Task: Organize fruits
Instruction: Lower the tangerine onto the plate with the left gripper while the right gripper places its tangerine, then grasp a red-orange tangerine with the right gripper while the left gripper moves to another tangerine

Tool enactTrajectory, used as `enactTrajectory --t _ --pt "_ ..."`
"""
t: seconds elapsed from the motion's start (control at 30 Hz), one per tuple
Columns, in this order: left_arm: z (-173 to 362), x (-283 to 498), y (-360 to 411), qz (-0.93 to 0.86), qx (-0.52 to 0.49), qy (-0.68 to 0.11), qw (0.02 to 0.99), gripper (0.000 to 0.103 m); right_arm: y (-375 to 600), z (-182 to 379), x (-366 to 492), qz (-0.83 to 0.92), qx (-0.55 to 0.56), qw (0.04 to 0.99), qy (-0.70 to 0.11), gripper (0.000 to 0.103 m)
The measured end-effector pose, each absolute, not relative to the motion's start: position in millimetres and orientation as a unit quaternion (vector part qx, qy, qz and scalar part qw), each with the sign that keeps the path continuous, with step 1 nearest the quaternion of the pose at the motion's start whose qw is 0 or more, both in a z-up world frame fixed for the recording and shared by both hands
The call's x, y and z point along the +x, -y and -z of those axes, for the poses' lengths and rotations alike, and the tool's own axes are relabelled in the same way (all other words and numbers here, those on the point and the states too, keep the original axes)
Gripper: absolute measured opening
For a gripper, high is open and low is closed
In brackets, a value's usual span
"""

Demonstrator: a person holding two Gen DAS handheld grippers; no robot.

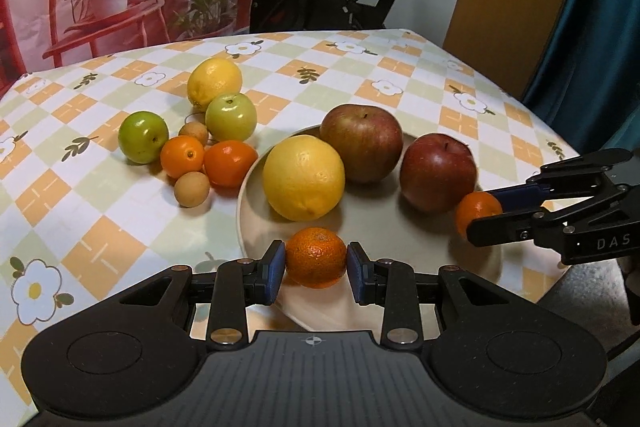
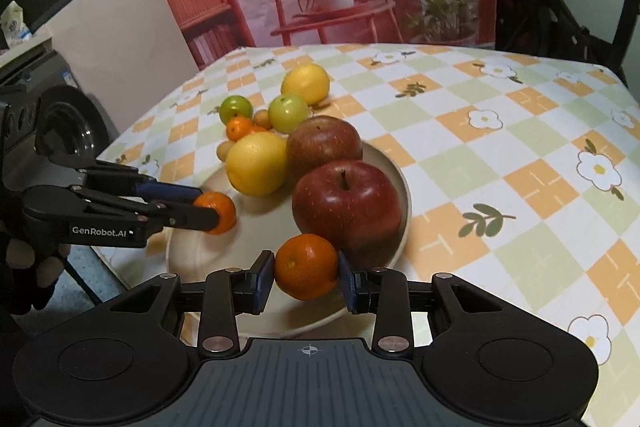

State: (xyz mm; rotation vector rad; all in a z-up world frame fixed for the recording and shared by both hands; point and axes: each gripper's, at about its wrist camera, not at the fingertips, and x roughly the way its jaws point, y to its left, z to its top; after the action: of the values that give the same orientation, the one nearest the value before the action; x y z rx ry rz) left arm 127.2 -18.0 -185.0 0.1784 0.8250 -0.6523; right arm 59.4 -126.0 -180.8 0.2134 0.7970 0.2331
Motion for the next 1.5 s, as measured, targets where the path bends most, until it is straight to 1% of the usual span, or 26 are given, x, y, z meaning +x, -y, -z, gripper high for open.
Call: enactTrajectory --t 0.5,0.6,0.67,1.1,1.33,1.5 --pt "188.4 135.6 20.3 0.294 0.100 -0.374 0.874 0.036 117.6 191.5 72.8 -0.097 0.061 0.908 -0.404 0.032" --pt "187.8 133.1 21.7 0.293 0.105 -0.373 0.874 0.036 118.1 190.8 72.7 -0.096 0.064 0.908 -0.402 0.034" --pt "186.4 131.1 19.6 0.292 0.099 -0.373 0.875 0.036 119.8 189.2 70.9 -0.099 0.071 0.909 -0.398 0.035" --pt "162.6 113.8 -5.5 0.274 0.049 -0.340 0.899 0.037 131.4 162.9 61.5 -0.109 0.109 0.923 -0.354 0.037" --pt "150.7 123.9 -20.4 0.244 0.041 -0.328 0.912 0.037 132.3 151.5 62.7 -0.108 0.113 0.930 -0.333 0.038" --pt "143.2 134.1 -34.2 0.217 0.034 -0.324 0.920 0.037 134.7 146.6 73.6 -0.115 0.115 0.928 -0.334 0.038"
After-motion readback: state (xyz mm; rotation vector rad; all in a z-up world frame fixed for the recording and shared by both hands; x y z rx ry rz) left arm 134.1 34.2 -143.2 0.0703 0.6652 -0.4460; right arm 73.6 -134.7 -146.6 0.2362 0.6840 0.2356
